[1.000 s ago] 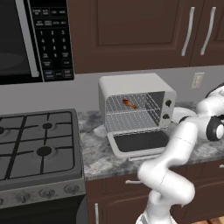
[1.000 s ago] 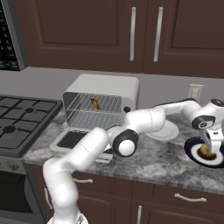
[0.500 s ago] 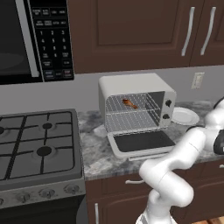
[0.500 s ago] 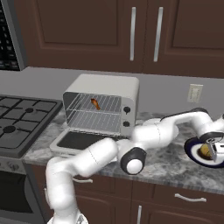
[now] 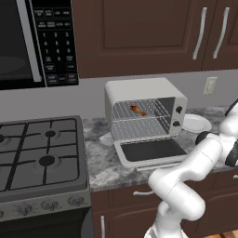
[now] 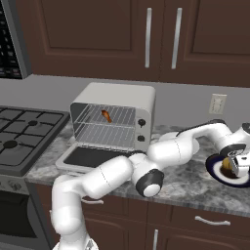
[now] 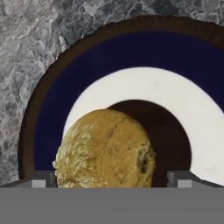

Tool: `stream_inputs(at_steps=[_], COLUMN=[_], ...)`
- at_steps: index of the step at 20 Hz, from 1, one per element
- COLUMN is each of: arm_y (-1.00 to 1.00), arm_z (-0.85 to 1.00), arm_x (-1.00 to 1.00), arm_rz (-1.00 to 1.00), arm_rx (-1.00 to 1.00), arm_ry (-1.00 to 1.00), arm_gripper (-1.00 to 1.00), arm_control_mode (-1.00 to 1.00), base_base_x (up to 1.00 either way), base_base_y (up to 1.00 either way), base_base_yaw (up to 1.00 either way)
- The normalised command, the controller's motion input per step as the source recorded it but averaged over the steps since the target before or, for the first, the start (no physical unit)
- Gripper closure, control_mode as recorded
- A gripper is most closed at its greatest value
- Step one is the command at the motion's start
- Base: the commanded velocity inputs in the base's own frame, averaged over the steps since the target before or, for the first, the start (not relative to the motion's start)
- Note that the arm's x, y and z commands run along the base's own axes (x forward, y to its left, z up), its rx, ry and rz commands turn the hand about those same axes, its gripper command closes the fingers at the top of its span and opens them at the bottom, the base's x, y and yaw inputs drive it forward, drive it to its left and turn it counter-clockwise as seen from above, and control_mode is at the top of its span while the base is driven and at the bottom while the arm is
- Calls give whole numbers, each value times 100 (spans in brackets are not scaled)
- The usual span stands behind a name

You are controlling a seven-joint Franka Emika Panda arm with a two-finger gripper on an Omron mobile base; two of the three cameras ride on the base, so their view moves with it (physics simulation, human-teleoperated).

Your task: Open the toaster oven door. Place the bread on the bottom rack in the toaster oven and place the chicken drumstick on the top rack.

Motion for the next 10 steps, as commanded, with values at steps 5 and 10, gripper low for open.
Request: stream_inputs(at_steps=[5, 10], arm_y=[0, 1], arm_z=[-31, -5], arm_x=[4, 0], arm_rz=[0, 0], arm_rx=[-8, -4], arm_ry=[-1, -2], arm_gripper=[-100, 100], arm_control_mode=[-100, -100], base_base_x=[0, 0], base_base_y=[0, 0], base_base_yaw=[0, 0])
